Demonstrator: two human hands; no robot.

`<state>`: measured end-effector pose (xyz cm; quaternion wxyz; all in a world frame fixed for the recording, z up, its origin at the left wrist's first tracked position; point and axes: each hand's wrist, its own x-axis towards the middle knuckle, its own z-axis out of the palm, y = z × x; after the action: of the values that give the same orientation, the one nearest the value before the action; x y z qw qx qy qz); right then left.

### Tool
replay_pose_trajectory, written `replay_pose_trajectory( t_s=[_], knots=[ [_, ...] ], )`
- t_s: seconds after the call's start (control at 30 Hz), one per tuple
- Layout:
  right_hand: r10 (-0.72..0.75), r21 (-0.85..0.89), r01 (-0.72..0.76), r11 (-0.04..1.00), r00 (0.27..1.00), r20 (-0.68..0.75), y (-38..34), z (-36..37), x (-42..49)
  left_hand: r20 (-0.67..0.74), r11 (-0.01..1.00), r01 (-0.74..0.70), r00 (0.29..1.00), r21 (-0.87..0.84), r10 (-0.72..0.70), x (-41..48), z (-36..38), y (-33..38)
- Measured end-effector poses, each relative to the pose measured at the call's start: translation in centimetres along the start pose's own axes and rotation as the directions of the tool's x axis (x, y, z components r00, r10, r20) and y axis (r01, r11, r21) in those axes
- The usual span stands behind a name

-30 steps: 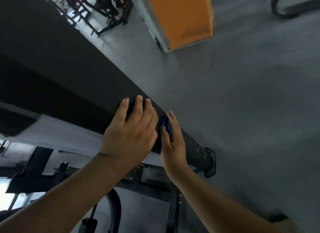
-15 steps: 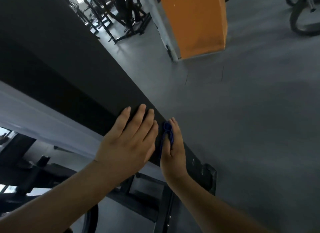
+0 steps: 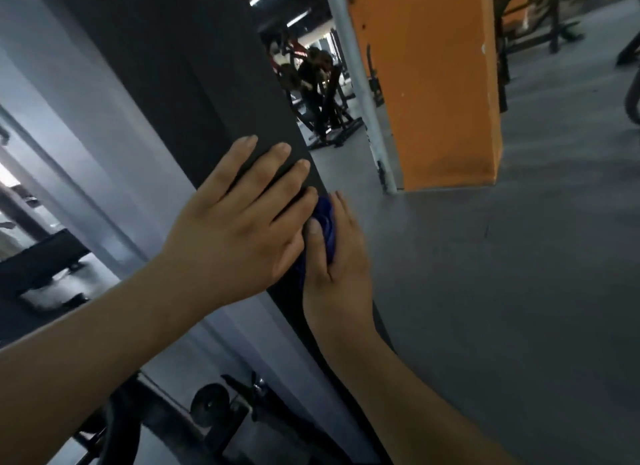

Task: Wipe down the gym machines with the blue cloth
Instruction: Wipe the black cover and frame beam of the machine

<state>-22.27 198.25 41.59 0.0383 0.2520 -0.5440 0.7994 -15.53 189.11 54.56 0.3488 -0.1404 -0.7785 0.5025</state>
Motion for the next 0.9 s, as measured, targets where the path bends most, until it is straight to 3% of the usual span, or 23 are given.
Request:
replay_pose_trajectory(
  t_s=[0.07,0.2,0.43,0.57,0.67,0.8,0.9],
  knots=[
    [-0.066,-0.002,0.066,0.998,0.998,0.010,0.6,-0.1,-0.2,-0.008,1.000,0.010,1.000,0.007,-0.010,0.0,0.1,0.2],
    [-0.012,-0.028,0.012,1.000,1.000,0.000,3.8,-1.0,-3.1,-0.016,1.000,0.021,1.000,0.019,-0.021,0.0,0.3,0.4],
    [-0.095,-0.012,0.095,0.995,0.995,-0.020,2.2,-1.0,2.7,-0.028,1.000,0.016,0.999,0.026,-0.015,0.0,0.5,0.6],
    [0.000,-0.033,-0.001,0.999,1.000,-0.027,5.9,-2.4,-2.1,-0.020,0.999,0.024,1.000,0.037,-0.023,-0.1,0.5,0.9],
    [-0.011,0.001,0.011,1.000,0.998,-0.059,4.6,-1.8,-0.3,-0.028,0.999,0.006,1.000,0.034,-0.005,-0.1,0.7,1.2],
    [-0.106,0.010,0.106,0.994,0.994,0.019,2.4,-1.0,1.3,-0.056,0.999,0.042,0.998,0.026,-0.040,-0.4,0.9,1.5],
    [-0.074,-0.062,0.075,0.995,0.997,0.020,4.5,-1.8,-1.5,-0.050,0.998,0.054,0.997,0.018,-0.053,-0.5,1.0,2.0]
  ],
)
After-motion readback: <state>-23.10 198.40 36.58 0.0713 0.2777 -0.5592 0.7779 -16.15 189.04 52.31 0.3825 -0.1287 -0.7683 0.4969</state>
